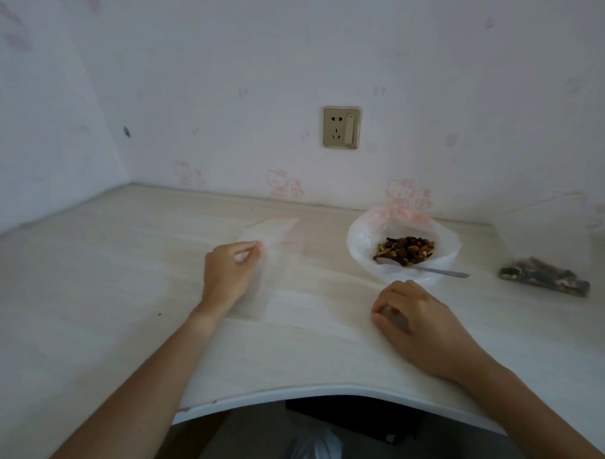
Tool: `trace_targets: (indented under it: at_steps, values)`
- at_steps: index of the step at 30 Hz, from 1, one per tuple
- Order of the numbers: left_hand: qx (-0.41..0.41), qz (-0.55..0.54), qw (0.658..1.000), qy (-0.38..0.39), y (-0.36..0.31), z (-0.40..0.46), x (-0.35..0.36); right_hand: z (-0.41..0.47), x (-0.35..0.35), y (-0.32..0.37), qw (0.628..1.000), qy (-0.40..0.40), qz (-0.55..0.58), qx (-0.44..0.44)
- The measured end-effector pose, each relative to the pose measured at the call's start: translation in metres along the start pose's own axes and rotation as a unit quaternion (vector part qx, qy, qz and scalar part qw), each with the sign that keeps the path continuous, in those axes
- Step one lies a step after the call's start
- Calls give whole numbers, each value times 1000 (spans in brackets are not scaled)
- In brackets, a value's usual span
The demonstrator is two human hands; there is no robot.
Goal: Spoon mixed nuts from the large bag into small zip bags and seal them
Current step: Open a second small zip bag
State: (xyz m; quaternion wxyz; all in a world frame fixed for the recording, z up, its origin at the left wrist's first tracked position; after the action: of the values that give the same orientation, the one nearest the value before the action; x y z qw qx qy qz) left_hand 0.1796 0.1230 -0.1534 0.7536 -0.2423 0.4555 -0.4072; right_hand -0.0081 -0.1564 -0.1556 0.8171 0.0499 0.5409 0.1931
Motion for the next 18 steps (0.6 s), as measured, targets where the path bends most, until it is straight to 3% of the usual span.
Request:
trace_targets:
  at_steps: [3,7,12,16,18]
  values:
    - [-3,-91,992,-85,-12,1,-31,1,1,-2,1000,2,3,10]
    - [49,-190,973,-123,-56,-15,-50,1,2,-7,999,17,26,36]
    - [211,-168,958,-97,-138,-47,-34,16,-23,-8,962,-50,230,140]
    - [320,-117,937,-77,-187,-80,0,34,-48,8,858,-71,474,186]
    - [363,-102,925,-33,-205,-97,22,35,-64,11,809,-118,542,192]
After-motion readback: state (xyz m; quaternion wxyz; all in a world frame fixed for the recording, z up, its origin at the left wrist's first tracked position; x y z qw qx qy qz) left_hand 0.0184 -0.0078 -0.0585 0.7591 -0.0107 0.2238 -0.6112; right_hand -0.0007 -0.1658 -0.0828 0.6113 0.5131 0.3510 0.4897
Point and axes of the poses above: each hand's wrist, its own z-axis towards the middle knuckle, its own x-axis out of the palm, y = z × x, the point moved 9 cm from there along z, towards the middle knuckle, and after that the axes turned 2 degrees about -z, right-handed, at the moved point
